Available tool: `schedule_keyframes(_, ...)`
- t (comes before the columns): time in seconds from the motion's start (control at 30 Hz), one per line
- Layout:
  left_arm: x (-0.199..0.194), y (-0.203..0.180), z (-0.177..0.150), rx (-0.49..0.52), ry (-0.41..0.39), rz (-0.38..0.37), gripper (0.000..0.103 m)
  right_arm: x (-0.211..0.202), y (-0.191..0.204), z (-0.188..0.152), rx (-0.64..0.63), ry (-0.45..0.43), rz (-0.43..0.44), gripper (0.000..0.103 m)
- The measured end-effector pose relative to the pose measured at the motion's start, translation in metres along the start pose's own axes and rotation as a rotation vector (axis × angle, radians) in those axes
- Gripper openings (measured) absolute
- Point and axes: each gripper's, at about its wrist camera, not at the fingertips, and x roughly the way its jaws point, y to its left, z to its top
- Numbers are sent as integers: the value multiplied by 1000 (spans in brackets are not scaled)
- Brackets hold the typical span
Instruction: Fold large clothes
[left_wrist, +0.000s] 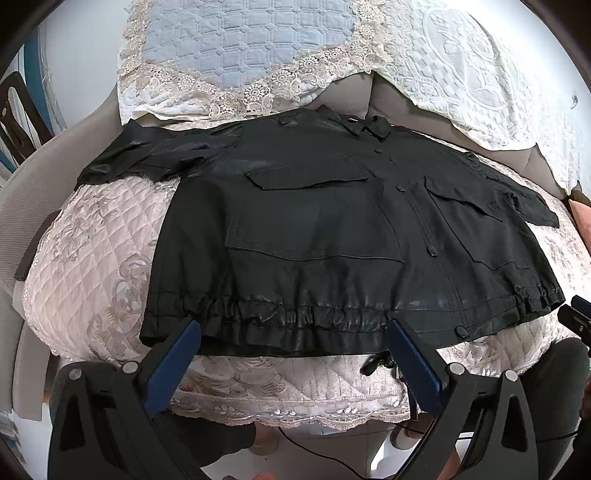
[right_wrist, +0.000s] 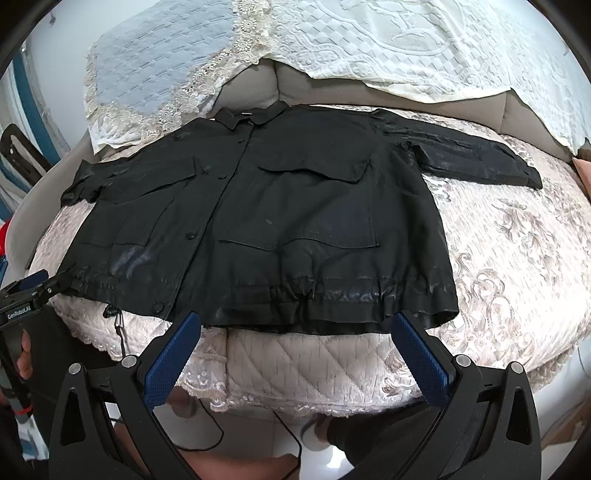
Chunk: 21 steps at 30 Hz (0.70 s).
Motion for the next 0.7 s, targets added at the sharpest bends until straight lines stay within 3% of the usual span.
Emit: schedule_keyframes(0.7,2,-1,-4,-3,13,-36,102,-2,6,3,2,-30,5,103)
